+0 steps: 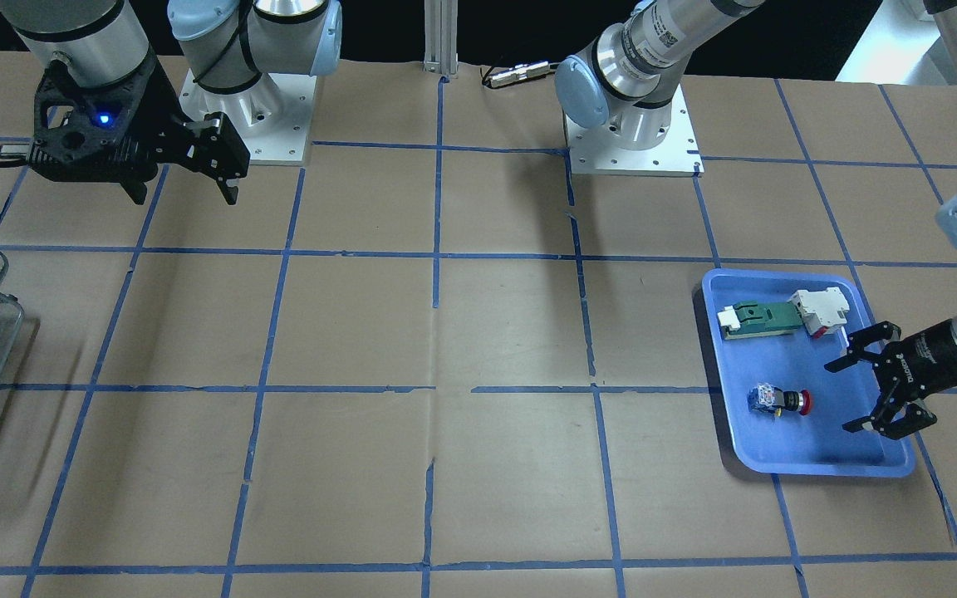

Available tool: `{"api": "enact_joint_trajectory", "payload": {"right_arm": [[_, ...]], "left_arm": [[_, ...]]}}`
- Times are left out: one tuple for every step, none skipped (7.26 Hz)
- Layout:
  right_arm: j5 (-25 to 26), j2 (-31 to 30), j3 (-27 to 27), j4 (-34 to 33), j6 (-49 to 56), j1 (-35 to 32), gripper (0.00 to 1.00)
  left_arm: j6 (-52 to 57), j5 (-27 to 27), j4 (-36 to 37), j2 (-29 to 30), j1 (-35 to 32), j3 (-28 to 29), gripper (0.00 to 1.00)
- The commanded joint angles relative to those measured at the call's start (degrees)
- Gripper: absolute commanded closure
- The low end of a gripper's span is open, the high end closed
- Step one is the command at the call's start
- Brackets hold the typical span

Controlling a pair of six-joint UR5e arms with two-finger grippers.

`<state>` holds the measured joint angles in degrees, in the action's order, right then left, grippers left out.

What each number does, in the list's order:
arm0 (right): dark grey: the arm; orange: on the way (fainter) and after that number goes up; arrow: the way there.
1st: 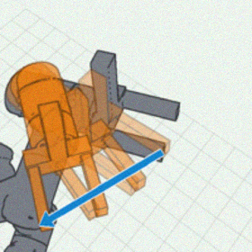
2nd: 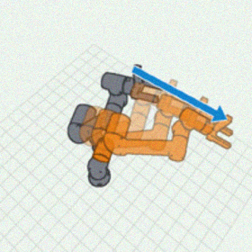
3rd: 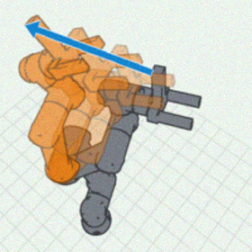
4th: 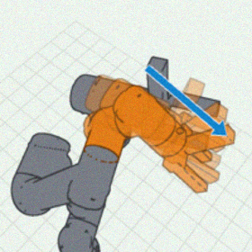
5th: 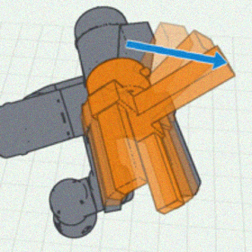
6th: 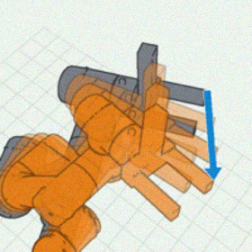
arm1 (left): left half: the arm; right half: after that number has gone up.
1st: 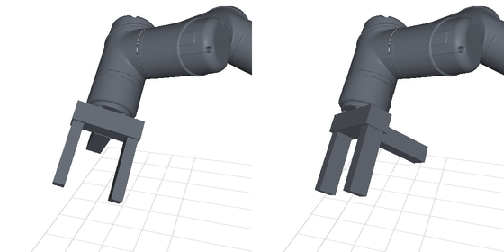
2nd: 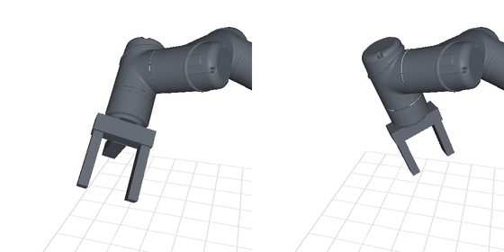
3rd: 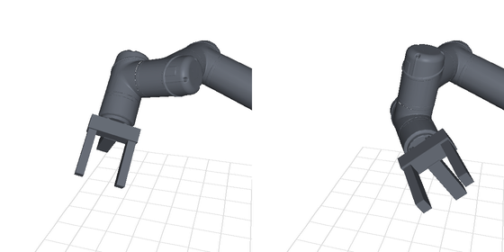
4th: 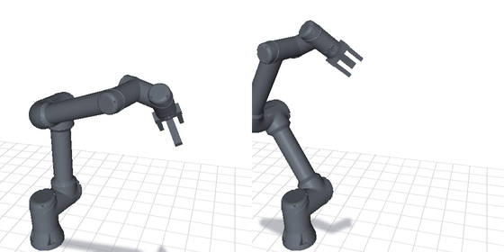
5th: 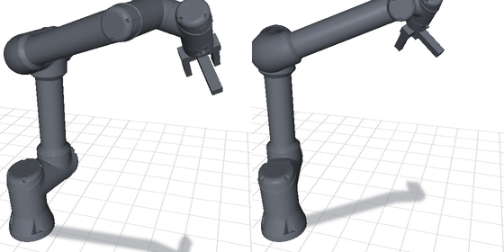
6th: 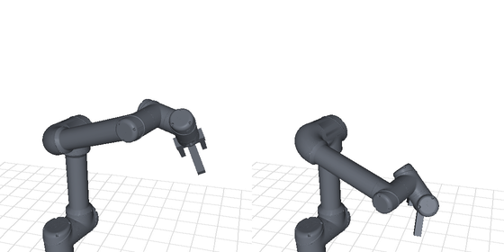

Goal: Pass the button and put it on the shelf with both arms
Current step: 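Lower the open left gripper over the red push button in the tray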

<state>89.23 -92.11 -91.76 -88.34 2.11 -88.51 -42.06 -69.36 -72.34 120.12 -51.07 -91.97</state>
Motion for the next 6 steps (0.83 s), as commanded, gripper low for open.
{"api": "enact_joint_trajectory", "payload": {"right_arm": [[-0.02,0.0,0.0,0.01,-0.01,0.0,0.0],[-0.02,0.0,-0.09,0.01,-0.18,0.0,0.0],[-0.02,0.0,-0.09,0.01,-0.27,0.0,0.0],[-0.11,0.0,-0.09,0.01,-0.01,0.0,0.0],[-0.11,0.0,-0.09,0.01,-0.01,0.0,0.0],[-0.11,0.0,-0.09,0.01,-0.01,0.0,0.0]], "left_arm": [[-1.27,0.11,-0.17,1.69,0.0,0.04,0.0],[-1.36,0.19,-0.25,1.78,-0.08,-0.92,0.0],[-1.36,1.15,-0.26,2.04,-0.09,-1.19,0.0],[-1.36,1.16,-0.26,2.22,0.0,-1.19,0.0],[-1.36,1.16,-0.08,2.57,0.0,-1.11,0.0],[-1.36,1.16,-0.17,3.27,-0.08,-1.02,0.0]]}}
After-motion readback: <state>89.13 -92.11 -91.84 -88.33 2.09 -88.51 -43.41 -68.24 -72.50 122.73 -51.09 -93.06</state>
